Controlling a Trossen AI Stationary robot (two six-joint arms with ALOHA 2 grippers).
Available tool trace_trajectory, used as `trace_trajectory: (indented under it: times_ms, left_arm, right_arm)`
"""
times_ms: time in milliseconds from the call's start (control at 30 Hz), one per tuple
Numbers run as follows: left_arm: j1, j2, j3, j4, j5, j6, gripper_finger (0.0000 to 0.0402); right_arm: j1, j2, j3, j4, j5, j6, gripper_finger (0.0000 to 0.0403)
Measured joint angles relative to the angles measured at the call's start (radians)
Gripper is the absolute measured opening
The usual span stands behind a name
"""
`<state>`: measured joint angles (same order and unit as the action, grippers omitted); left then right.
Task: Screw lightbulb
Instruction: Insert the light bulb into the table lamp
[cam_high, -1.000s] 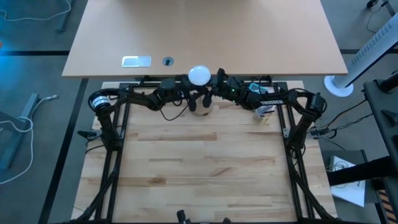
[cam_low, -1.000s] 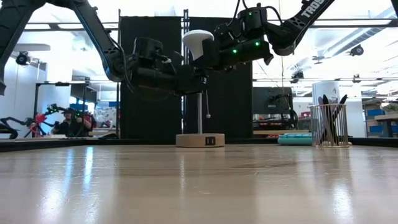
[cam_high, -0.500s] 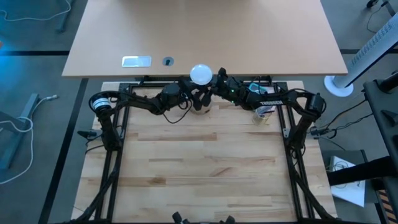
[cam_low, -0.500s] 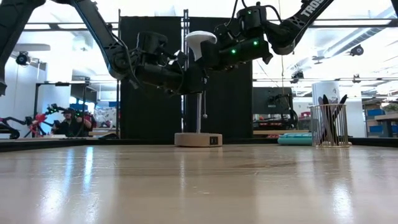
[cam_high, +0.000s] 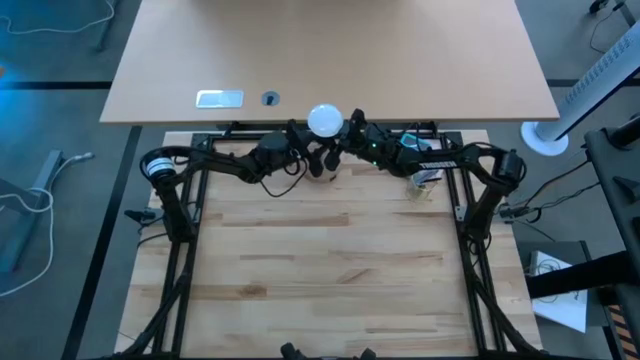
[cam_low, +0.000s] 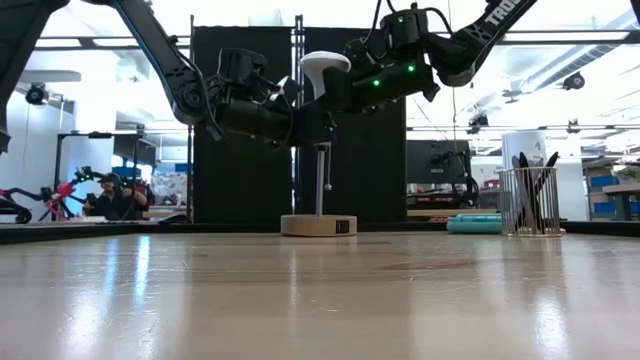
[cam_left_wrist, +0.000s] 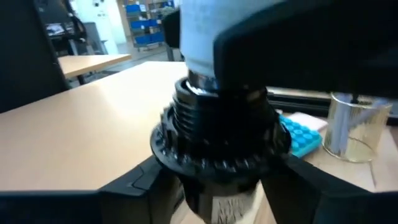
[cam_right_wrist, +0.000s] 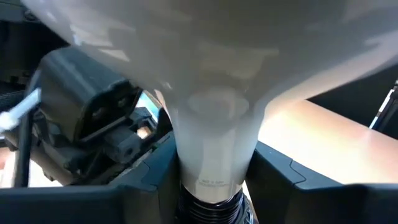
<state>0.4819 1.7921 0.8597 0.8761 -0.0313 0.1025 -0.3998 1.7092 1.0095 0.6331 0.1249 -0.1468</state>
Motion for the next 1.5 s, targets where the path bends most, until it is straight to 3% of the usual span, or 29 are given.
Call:
trace_trajectory:
  times_ms: [300, 400, 700, 967, 1500]
  left_arm:
    - [0.021, -0.146, -0.046, -0.225, 0.117, 0.087, 0.0237]
    - [0.040, -0.193, -0.077, -0.231, 0.199, 0.097, 0.0241]
    - [0.051, -0.269, -0.105, -0.253, 0.289, 0.113, 0.0243]
    - [0.069, -0.288, -0.068, -0.330, 0.308, 0.094, 0.0243]
    - [0.095, -0.366, -0.078, -0.374, 0.356, 0.096, 0.0243]
  right_arm:
    - [0.000, 0.000, 0.000, 0.001, -0.025, 0.020, 0.0148]
    - [-0.004, 0.000, -0.001, 0.000, -0.055, 0.040, 0.0149]
    - [-0.030, 0.001, 0.015, -0.031, -0.135, 0.059, 0.0145]
    - [-0.041, 0.001, 0.095, -0.178, -0.173, 0.010, 0.0148]
    - [-0.053, 0.001, 0.091, -0.180, -0.217, 0.017, 0.0147]
